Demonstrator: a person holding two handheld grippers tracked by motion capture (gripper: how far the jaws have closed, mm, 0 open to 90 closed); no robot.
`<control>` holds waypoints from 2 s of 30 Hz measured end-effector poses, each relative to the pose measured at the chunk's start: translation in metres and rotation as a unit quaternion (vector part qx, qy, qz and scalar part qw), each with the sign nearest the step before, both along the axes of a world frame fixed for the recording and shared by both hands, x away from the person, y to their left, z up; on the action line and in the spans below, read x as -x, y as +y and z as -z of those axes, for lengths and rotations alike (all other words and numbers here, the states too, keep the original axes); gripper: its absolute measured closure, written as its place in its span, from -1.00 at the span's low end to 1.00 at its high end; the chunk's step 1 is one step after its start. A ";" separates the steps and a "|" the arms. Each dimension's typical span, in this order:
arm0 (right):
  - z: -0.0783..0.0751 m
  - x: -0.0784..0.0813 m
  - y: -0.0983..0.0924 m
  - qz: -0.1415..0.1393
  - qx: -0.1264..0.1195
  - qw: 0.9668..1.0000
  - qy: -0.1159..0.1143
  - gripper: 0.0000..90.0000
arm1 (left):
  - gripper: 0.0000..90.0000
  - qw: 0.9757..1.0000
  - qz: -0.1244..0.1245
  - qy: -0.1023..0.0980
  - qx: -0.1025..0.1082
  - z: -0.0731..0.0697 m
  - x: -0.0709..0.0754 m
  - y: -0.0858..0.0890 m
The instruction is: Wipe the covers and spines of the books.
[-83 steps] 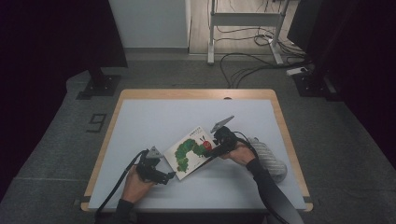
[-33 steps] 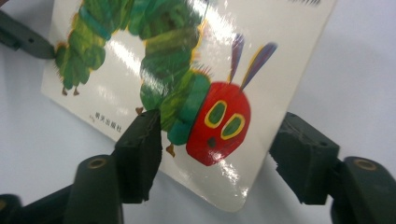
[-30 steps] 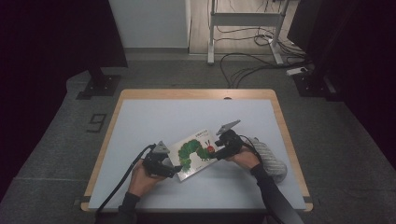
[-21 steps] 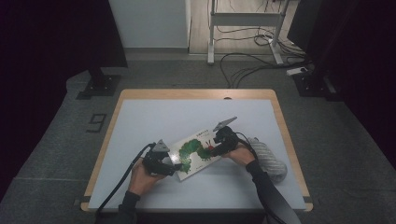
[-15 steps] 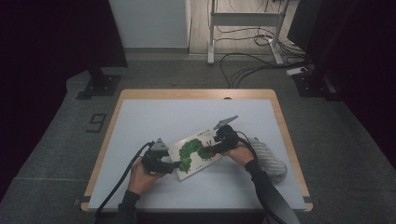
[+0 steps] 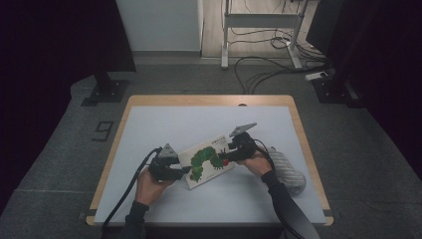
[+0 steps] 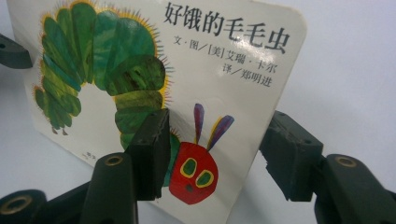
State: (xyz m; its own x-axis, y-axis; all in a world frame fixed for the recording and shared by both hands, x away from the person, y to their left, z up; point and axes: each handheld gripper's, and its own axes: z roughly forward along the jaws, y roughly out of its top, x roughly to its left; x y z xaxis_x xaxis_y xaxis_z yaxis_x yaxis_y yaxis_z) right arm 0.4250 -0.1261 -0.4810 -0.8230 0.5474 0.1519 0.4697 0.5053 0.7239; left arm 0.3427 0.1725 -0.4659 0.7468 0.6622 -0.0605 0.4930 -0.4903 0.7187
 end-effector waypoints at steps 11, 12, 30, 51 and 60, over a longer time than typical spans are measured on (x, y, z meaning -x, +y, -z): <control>-0.008 0.004 0.005 0.000 -0.005 1.000 -0.030 0.03 | 0.38 1.000 0.005 -0.016 0.006 -0.011 0.003 0.006; -0.009 0.004 0.005 0.000 -0.006 0.999 -0.033 0.04 | 0.41 1.000 0.005 -0.019 0.006 -0.012 0.003 0.006; -0.012 0.002 0.014 0.024 -0.014 0.997 -0.067 0.08 | 0.54 0.999 0.004 -0.042 -0.003 -0.015 0.005 0.008; -0.018 0.008 0.010 0.019 -0.003 0.998 -0.062 -0.15 | 0.56 0.998 0.012 -0.055 0.007 -0.017 0.006 0.011; -0.030 0.018 -0.008 0.031 0.016 0.997 -0.068 -0.39 | 0.56 0.999 0.010 -0.052 0.013 -0.016 0.006 0.013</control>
